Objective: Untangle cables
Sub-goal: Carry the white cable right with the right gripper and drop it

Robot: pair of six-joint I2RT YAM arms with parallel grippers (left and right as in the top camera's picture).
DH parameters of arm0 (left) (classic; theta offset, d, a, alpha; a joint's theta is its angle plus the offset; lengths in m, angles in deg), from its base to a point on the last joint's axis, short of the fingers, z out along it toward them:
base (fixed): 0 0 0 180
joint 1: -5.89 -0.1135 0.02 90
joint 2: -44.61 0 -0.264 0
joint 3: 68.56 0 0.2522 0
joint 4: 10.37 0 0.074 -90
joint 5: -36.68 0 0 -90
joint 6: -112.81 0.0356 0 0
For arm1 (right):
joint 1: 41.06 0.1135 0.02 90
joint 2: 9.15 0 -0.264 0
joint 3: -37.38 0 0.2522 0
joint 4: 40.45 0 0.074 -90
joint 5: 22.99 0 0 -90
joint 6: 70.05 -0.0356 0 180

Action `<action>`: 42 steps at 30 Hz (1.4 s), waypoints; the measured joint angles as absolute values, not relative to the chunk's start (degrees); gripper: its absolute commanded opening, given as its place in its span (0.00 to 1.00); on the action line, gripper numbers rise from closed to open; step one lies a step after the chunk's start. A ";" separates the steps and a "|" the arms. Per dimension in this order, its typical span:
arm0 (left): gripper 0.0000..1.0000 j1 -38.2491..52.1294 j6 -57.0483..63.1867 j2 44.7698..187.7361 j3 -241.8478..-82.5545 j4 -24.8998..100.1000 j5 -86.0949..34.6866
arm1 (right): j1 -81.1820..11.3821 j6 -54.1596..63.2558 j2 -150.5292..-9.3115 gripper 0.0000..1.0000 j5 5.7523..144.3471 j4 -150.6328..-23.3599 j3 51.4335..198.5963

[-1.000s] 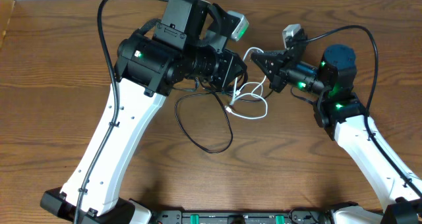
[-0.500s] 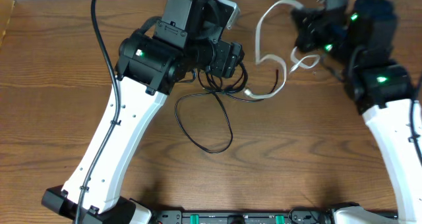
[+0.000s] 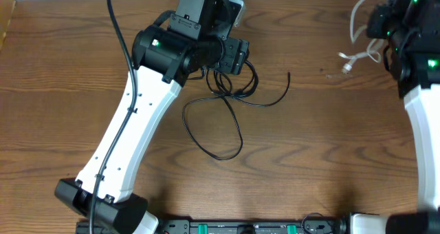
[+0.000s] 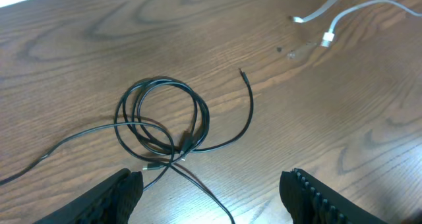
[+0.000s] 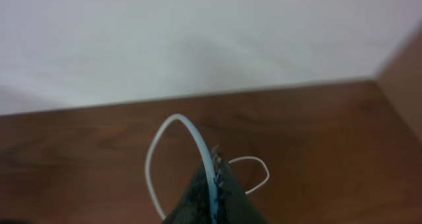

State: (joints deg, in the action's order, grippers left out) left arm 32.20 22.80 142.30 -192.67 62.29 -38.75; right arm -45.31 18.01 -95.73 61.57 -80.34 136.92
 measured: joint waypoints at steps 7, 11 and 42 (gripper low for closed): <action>0.73 32.15 22.80 144.68 -192.67 61.72 -38.88 | -54.21 17.99 -101.70 0.01 57.60 -80.67 136.92; 0.72 32.15 22.80 145.79 -192.67 61.35 -38.88 | -57.82 13.62 -101.55 0.01 56.37 -87.40 136.96; 0.73 25.90 16.30 148.87 -192.49 63.03 -43.74 | -58.91 21.22 -103.36 0.99 87.89 -101.32 136.94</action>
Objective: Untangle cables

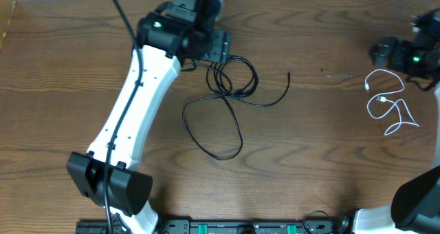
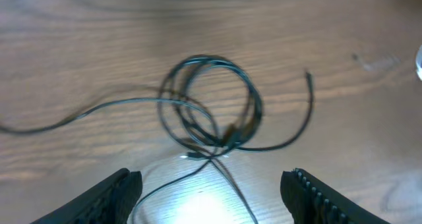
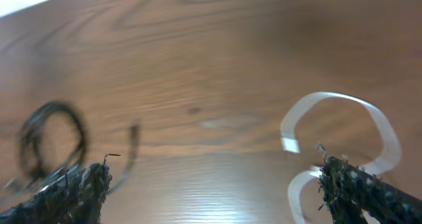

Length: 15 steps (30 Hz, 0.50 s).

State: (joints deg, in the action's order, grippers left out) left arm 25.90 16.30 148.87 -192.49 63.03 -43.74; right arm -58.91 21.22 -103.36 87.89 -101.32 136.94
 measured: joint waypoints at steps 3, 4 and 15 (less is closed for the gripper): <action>0.73 23.17 13.09 148.87 -189.92 63.16 -44.48 | -53.42 22.25 -103.41 0.99 89.42 -101.17 136.94; 0.72 22.80 12.43 148.87 -188.71 63.14 -44.50 | -51.70 22.43 -103.38 0.99 89.77 -100.76 136.94; 0.72 22.01 13.79 155.32 -181.85 63.62 -44.00 | -46.01 22.51 -103.38 0.99 90.40 -99.82 136.94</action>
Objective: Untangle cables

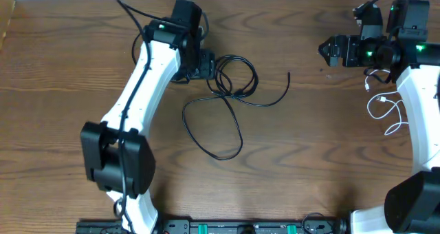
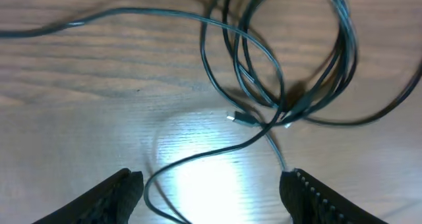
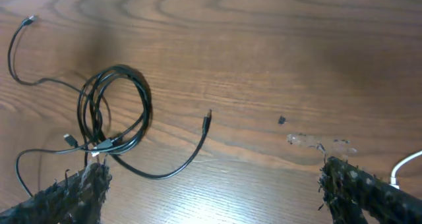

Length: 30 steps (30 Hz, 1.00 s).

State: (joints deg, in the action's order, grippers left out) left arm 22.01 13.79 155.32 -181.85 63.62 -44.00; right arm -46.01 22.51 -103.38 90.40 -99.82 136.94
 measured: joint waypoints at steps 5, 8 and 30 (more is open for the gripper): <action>0.72 22.01 25.64 159.30 -181.30 66.90 -41.09 | -45.34 22.51 -103.38 0.99 90.40 -99.82 136.94; 0.72 21.99 32.52 161.40 -181.19 69.04 -40.09 | -45.34 22.51 -103.38 0.99 90.40 -99.82 136.94; 0.54 21.27 51.23 167.56 -180.76 69.04 -39.67 | -45.31 22.51 -103.38 0.98 90.40 -99.82 136.94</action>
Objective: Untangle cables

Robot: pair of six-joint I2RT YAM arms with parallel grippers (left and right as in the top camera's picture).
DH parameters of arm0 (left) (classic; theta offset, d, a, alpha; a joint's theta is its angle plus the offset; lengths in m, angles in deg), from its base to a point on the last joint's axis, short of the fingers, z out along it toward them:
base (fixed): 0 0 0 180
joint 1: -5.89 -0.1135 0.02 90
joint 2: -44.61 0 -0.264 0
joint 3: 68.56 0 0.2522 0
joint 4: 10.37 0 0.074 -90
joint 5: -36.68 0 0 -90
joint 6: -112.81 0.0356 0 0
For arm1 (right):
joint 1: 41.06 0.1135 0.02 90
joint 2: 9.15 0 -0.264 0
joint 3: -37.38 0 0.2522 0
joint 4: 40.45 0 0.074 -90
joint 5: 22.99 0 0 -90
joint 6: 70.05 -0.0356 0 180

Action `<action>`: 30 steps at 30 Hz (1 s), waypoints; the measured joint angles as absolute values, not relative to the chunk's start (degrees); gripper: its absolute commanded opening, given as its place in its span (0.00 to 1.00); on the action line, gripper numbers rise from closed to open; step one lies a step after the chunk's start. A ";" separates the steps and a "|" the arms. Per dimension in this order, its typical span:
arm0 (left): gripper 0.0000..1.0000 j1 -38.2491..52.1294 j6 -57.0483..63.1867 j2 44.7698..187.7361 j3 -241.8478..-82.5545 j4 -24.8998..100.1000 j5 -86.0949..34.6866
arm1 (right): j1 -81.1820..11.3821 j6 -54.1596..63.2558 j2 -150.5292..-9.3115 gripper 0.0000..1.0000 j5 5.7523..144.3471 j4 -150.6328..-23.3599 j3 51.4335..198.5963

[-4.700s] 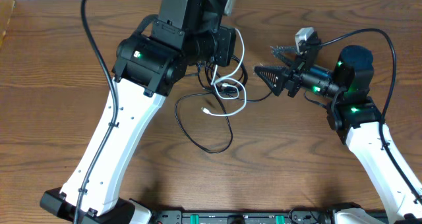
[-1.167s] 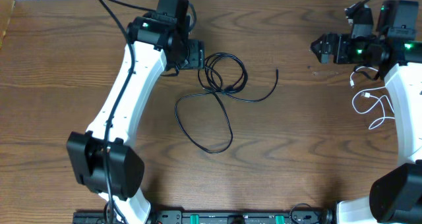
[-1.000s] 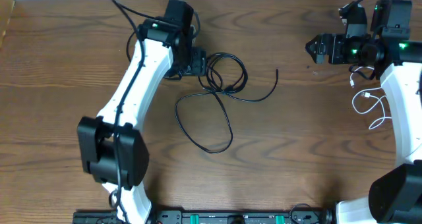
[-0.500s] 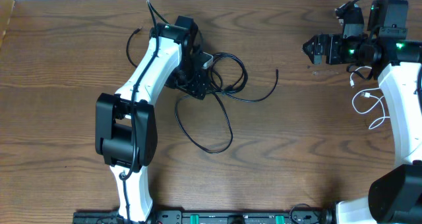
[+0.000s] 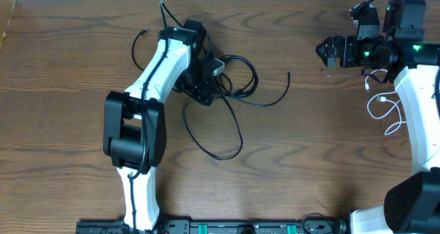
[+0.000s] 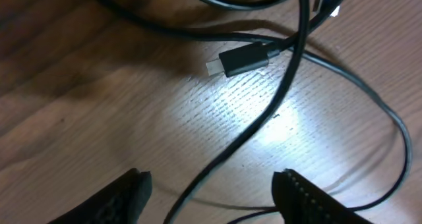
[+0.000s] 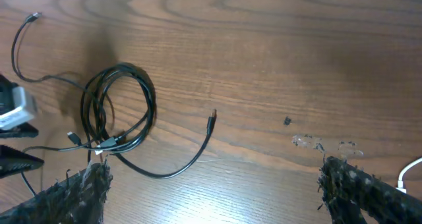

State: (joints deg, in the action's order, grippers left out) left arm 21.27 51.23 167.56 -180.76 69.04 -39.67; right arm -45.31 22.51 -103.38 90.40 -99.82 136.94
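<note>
The black cable (image 5: pixel 237 79) lies coiled at the table's middle back; a long loop (image 5: pixel 220 134) runs toward the front and a free end (image 5: pixel 288 76) points right. My left gripper (image 5: pixel 208 84) is open, low at the coil's left edge. In the left wrist view a black strand (image 6: pixel 264 128) runs between the fingers (image 6: pixel 128 196), and a plug (image 6: pixel 241 59) lies just ahead. The right gripper (image 5: pixel 324 53) hangs open over bare wood, right of the free end. From the right wrist the coil (image 7: pixel 119 112) shows far ahead of the open gripper (image 7: pixel 221 194). The white cable (image 5: pixel 386 110) lies apart at far right.
The wooden table (image 5: pixel 330 165) ends at a white wall along the back. The left arm's white link (image 5: pixel 155 69) reaches across the left half. A thin black lead (image 5: pixel 141 38) curls behind the left wrist. Some small pale specks (image 7: pixel 320 143) lie on the wood.
My left gripper has come down from above the coil's left side to just over the table at its lower left, with a strand between its open fingers. The right arm has hardly moved.
At first my right gripper was shut on the white cable at the back right, and the left hung open above the black coil. Then the white cable lay on the table's right with the right gripper open. The right then faced the coil, and the left is now low.
</note>
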 measured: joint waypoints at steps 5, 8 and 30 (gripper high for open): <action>0.14 21.27 51.60 170.23 -179.60 68.95 -39.71 | -45.31 22.51 -103.38 0.98 90.40 -99.79 136.94; 0.08 21.27 51.76 170.29 -179.47 68.98 -39.69 | -45.31 22.51 -103.38 0.98 90.40 -99.82 136.94; 0.07 21.27 41.11 141.09 -187.07 59.84 -39.69 | -41.64 22.51 -103.38 0.97 90.40 -98.11 136.94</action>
